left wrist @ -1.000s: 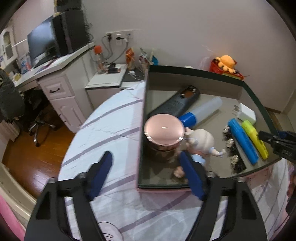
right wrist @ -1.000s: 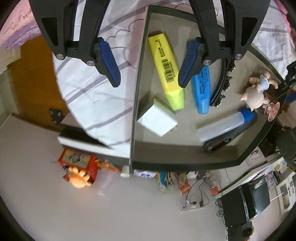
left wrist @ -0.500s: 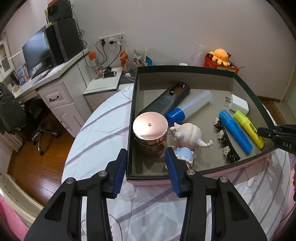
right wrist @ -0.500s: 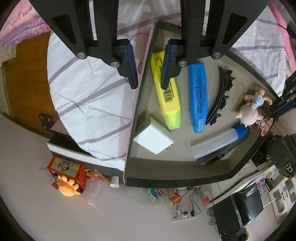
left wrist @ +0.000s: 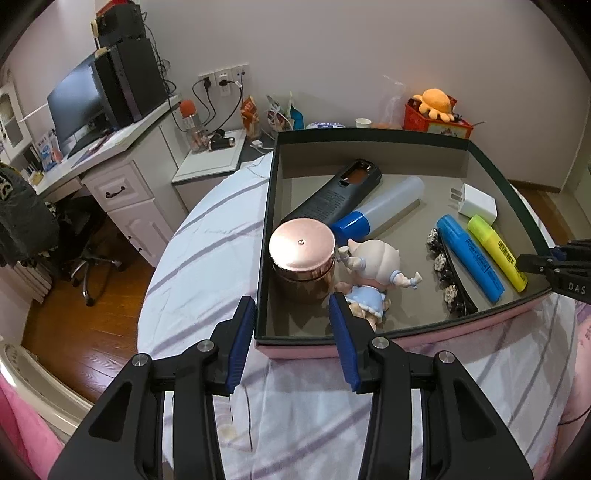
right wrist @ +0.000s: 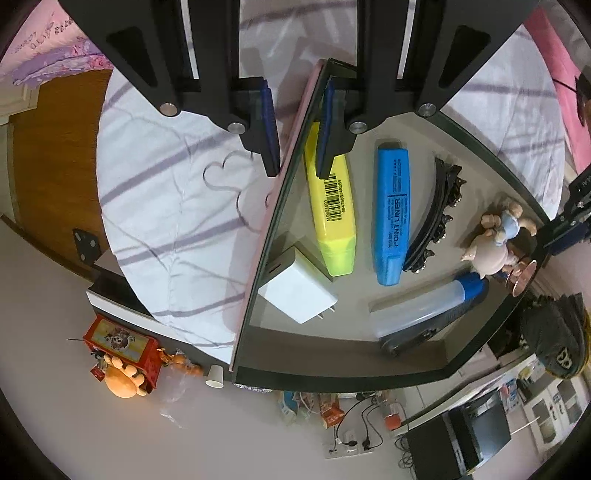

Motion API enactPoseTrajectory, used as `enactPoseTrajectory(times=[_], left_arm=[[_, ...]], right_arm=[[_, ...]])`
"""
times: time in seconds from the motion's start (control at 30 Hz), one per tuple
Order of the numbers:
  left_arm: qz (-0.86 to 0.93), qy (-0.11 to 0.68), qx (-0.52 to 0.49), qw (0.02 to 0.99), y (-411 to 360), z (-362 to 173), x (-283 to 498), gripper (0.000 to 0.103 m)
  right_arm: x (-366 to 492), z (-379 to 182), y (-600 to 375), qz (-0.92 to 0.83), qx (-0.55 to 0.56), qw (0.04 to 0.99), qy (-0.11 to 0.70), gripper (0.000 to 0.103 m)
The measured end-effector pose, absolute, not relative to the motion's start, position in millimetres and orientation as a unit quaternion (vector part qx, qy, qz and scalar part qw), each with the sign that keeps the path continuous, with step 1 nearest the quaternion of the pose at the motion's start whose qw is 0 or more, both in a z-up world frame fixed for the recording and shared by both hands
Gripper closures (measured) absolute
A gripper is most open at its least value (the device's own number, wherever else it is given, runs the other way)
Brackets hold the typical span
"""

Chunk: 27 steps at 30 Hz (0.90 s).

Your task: Organize rigid objects

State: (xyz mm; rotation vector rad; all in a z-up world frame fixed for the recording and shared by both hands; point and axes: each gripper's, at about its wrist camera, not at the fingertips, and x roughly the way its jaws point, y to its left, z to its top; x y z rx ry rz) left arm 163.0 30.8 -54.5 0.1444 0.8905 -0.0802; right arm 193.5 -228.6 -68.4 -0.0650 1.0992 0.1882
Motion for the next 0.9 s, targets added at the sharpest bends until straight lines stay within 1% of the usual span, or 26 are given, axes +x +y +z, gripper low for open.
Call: enactPoseTrajectory(times=[0.77, 0.9], left_arm=[[-0.041, 0.433, 0.071, 0.898, 35.1, -51.8, 76.9, 0.062], [-0.047, 0.431, 0.041, 0.900, 44.3, -49.7, 73.1, 0.059]], right_arm=[[140.3, -65.4, -218.3, 0.128, -0.105, 0.827, 0.537, 0.083], [137.1, -63.7, -219.0, 0.121, -0.099, 0.833, 0.531, 0.082]])
